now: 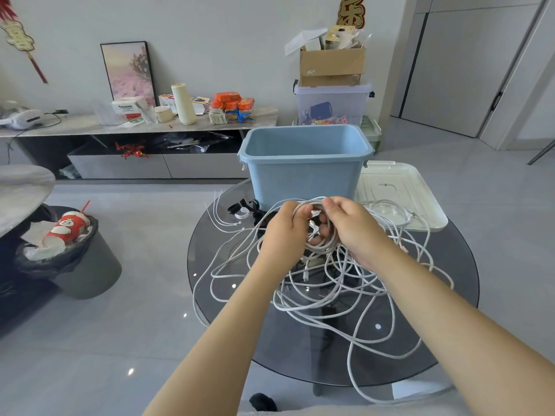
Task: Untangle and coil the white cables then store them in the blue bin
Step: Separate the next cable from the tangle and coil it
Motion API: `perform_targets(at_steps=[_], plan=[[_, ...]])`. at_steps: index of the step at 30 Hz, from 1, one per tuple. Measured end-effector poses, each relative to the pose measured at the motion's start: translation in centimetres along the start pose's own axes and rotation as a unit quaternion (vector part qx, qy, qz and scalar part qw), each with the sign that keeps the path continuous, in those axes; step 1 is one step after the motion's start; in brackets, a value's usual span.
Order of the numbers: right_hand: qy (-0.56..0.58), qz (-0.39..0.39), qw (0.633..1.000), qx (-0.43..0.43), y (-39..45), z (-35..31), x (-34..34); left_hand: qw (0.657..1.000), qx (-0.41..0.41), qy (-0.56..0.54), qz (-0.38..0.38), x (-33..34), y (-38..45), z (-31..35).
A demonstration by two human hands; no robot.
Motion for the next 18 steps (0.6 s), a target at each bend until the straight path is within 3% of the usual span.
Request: perform_targets(at_steps=[3, 5, 7, 9, 11, 14, 18], plan=[[0.197, -0.026, 0.979, 0.050, -0.3, 0.2, 1.0, 0.999, 0.004, -0.003, 0.038, -0.2, -0.1, 0.1], [0.224, -0.004, 0.974, 0.045, 0.0, 0.0, 0.5, 0.996, -0.022, -0.080, 0.039, 0.3, -0.1, -0.2], [0.199, 0.043, 0.978, 0.032, 0.2, 0.1, -0.2, 0.962, -0.097, -0.255, 0.023, 1.5, -0.2, -1.3], [0.156, 0.091, 0.983, 0.016, 0.0, 0.2, -0.8, 0.902, -0.171, -0.396, 0.012, 2.8, -0.5, -1.9], [0.062, 0.145, 0.987, -0.023, -0.5, -0.4, -1.6, 0.876, -0.215, -0.432, 0.020, 3.4, -0.7, -2.3], [-0.054, 0.179, 0.977, -0.098, -0.9, -2.1, -2.0, 0.882, -0.237, -0.407, 0.009, 3.1, -0.3, -2.3], [-0.070, 0.129, 0.986, -0.075, -0.3, -1.2, -1.4, 0.842, -0.274, -0.449, -0.122, 3.7, -0.5, -1.8]])
Point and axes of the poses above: each hand's wrist, its own y-axis towards the middle knuckle, its own x-axis out of the palm, z = x × y, the point moved 9 cm from there along y, towards the middle knuckle, and after that the axes turned 7 degrees about -y, right-handed, at the moved point
